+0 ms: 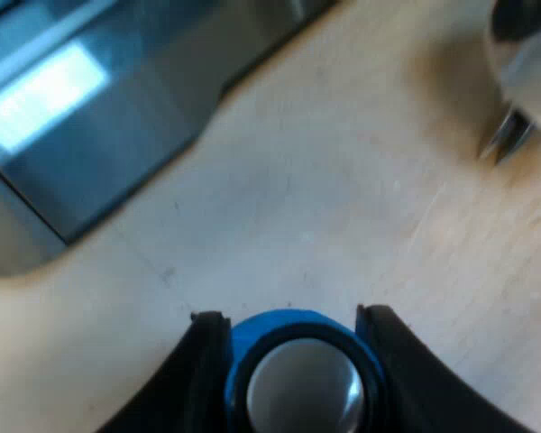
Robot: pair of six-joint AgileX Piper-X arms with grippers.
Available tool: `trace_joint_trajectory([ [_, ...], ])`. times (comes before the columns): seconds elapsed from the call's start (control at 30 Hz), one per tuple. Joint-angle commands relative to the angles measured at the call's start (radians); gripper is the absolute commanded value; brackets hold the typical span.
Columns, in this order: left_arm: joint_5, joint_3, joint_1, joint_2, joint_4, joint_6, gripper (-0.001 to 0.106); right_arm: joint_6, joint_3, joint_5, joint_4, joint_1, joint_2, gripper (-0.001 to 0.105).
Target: Grind coffee beans and then tamp
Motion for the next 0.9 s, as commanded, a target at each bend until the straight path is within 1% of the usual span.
trace_joint_trajectory([
  [0.03,-0.003,-0.002,-0.006,-0.08,0.031,-0.011,0.001,-0.015,-0.001,0.0,0.0,0.001,-0.006,0.065],
  [0.33,-0.001,-0.002,-0.006,-0.311,0.133,-0.011,0.001,-0.015,-0.001,0.0,0.0,0.001,-0.006,0.065],
  [0.43,0.004,-0.002,-0.006,-0.392,0.189,-0.011,0.001,-0.015,-0.001,0.0,0.0,0.001,-0.006,0.065],
  [0.6,0.004,-0.036,-0.006,-0.513,0.342,-0.011,0.001,-0.011,-0.001,0.0,0.0,0.001,-0.006,0.065],
  [0.63,0.004,-0.042,-0.006,-0.524,0.355,-0.011,0.001,-0.01,-0.001,0.0,0.0,0.001,-0.006,0.065],
  [0.7,0.004,-0.069,-0.006,-0.561,0.42,-0.011,0.001,-0.008,-0.001,0.0,0.0,0.001,-0.006,0.065],
  [0.8,0.004,-0.091,-0.006,-0.582,0.472,-0.011,0.001,-0.008,-0.001,0.0,0.0,0.001,-0.006,0.065],
  [0.9,0.031,-0.124,-0.006,-0.597,0.544,-0.011,0.001,-0.008,-0.001,0.0,0.0,0.001,-0.006,0.065],
])
